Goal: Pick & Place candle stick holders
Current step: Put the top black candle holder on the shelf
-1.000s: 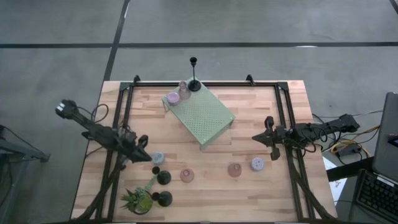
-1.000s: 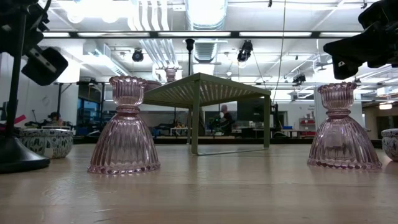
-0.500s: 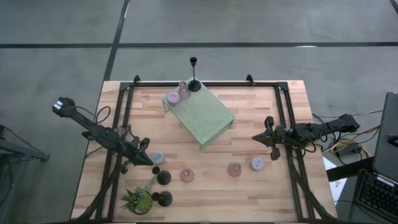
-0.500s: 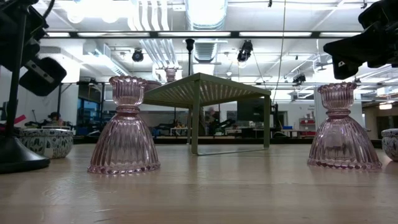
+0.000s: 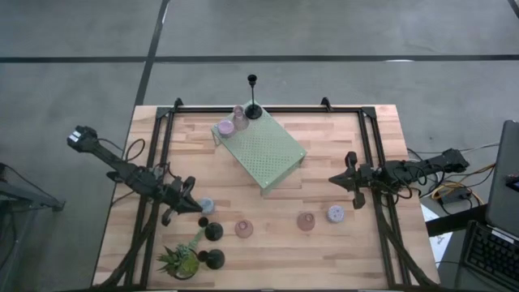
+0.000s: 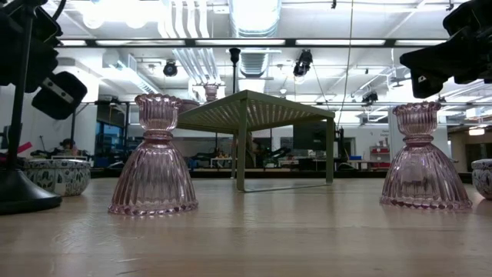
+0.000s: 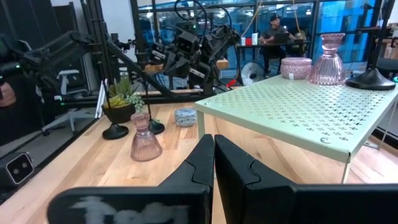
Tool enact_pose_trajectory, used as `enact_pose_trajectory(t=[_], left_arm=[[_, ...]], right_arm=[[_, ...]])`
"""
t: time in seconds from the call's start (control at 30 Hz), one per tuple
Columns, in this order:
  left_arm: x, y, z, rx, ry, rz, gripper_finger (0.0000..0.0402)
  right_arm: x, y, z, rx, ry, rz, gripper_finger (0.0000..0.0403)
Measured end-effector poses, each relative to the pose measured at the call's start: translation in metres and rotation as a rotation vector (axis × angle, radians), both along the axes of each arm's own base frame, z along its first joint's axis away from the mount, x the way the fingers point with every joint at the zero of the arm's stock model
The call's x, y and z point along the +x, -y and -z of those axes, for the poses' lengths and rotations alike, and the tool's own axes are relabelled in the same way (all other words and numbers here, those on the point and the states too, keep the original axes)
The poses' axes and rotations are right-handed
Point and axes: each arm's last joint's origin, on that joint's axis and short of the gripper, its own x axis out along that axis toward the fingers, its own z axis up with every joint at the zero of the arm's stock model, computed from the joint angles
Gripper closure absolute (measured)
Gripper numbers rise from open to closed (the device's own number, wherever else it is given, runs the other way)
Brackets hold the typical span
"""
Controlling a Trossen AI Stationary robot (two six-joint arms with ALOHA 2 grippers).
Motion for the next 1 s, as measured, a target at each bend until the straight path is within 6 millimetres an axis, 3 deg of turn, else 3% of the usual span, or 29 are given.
enact_pose_trajectory(t=[0.37, 0.73, 1.0], left_arm=[[0.001, 0.005, 0.011, -0.088, -0.151, 0.003, 0.0374], [-0.001, 0.016, 0.006, -0.093, -0.083, 0.062, 0.0277], [0.001, 0.019, 0.008, -0.069, -0.071, 0.014, 0.0245]], right_arm=[[0.000, 0.000, 0.000, -0.002, 0.000, 0.000, 0.0394], [0.000, 0.000, 0.000, 0.002, 0.000, 0.000, 0.0394], [0.000, 0.000, 0.000, -0.001, 0.000, 0.000, 0.0394]])
